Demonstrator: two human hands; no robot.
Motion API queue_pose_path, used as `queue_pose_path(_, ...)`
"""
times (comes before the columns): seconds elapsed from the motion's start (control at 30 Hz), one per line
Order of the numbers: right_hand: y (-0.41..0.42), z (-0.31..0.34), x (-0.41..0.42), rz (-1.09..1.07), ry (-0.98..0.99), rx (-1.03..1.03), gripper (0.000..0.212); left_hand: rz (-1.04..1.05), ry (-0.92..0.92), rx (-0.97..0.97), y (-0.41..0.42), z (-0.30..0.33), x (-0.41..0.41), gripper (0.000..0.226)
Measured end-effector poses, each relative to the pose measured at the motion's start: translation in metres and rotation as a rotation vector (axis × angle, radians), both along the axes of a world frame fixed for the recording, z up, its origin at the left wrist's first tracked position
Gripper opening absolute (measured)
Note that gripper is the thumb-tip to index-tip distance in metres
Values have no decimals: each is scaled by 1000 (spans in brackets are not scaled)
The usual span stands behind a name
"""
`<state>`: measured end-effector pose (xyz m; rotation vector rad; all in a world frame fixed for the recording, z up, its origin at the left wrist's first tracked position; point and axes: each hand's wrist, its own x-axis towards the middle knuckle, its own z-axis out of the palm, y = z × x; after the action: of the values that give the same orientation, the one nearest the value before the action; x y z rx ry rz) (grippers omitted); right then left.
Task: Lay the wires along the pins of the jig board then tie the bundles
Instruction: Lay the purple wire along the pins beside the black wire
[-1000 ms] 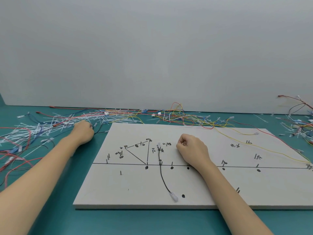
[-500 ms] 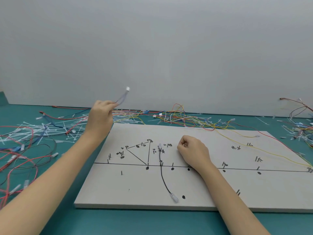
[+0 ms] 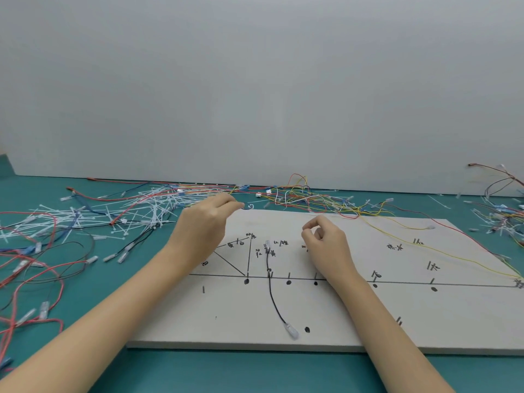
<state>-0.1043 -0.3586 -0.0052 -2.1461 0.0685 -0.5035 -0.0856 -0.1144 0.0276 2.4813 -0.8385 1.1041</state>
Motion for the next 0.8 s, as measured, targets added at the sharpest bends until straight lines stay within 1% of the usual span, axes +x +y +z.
queue_pose_path(0.03, 2, 2, -1, 13, -32, 39, 14, 7, 35, -66, -2, 0, -2, 41)
queue_pose_path(0.1, 8, 7, -5, 59, -60, 143, 17, 20, 130, -260, -7, 0, -4, 31)
queue_pose_path(0.2, 18, 13, -9, 133, -23, 369, 18, 26, 261, -519, -11, 1, -2, 26)
queue_pose_path(0.27, 23, 18, -12, 175, 5, 481, 17, 10, 297, -636, -10, 4, -4, 25)
queue_pose_path(0.33, 26, 22, -14, 204, 15, 542, 16, -4, 249, -694, -6, 9, -7, 25)
queue_pose_path(0.4, 27, 23, -15, 220, 32, 561, 16, 12, 197, -711, -2, 15, -8, 25)
queue_pose_path(0.43, 28, 24, -16, 230, 49, 570, 15, 20, 208, -731, 0, 18, -9, 25)
queue_pose_path(0.5, 30, 24, -17, 265, 95, 611, 14, -1, 330, -824, -1, 21, -14, 25)
queue_pose_path(0.6, 33, 26, -19, 333, 141, 688, 15, -95, 523, -992, -11, 20, -28, 27)
queue_pose_path(0.67, 33, 28, -19, 347, 159, 727, 16, -135, 573, -1021, -18, 18, -37, 28)
queue_pose_path(0.73, 34, 30, -20, 358, 200, 776, 17, -156, 603, -1006, -24, 16, -45, 28)
queue_pose_path(0.8, 35, 30, -21, 385, 261, 852, 26, -178, 613, -976, -28, 13, -51, 28)
